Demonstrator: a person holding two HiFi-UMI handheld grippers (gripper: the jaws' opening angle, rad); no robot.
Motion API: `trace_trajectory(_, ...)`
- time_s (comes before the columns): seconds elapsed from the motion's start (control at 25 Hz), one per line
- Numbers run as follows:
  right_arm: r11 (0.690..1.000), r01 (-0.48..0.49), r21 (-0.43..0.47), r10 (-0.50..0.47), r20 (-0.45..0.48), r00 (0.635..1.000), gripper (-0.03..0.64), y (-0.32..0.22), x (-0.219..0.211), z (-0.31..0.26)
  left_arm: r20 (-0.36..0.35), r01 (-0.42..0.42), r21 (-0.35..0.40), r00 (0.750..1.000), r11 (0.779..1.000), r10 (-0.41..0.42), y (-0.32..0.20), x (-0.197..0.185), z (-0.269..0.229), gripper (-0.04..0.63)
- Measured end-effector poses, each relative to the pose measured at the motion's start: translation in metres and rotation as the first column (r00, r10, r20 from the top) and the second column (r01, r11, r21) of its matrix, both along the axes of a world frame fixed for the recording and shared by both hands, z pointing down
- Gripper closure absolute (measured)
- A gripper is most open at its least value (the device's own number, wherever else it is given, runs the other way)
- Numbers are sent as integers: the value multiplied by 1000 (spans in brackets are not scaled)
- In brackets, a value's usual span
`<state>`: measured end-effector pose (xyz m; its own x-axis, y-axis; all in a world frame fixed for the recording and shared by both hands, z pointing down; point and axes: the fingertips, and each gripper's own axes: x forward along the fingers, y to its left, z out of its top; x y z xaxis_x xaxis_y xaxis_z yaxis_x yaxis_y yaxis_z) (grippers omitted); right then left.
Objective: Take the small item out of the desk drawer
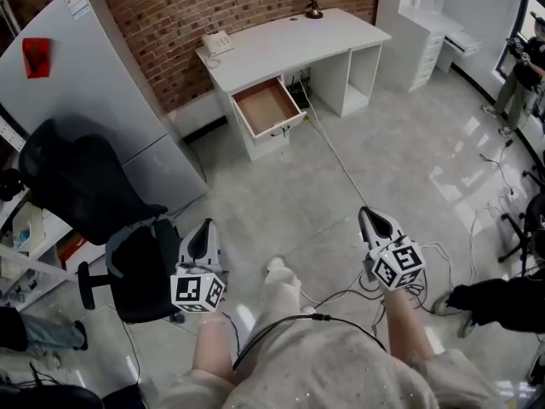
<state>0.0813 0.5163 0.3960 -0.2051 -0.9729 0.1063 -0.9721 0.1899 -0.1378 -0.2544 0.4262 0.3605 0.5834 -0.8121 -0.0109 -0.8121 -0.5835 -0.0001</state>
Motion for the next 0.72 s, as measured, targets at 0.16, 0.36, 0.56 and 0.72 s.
trace_trajectory(0.16,1000,3,-1,-3,12,1000,612,-16,2,5,-3,7,-13,1000,1000,-7,-19,-1,7,589)
trace_trajectory(0.36,1000,9,-18,-8,13,1000,611,-48,11,9,-15,2,-16,1000,1000,-2,-49,11,8,591)
trace_trajectory(0.56,998,22,-59,-19,41,999,549,-81,18,18,-16,-11,-51,1000,999,10,-86,27,17,589)
trace_trajectory(0.72,995,21,-98,-13,73,997,509,-110,25,30,-20,-30,-81,999,996,28,-120,42,22,589)
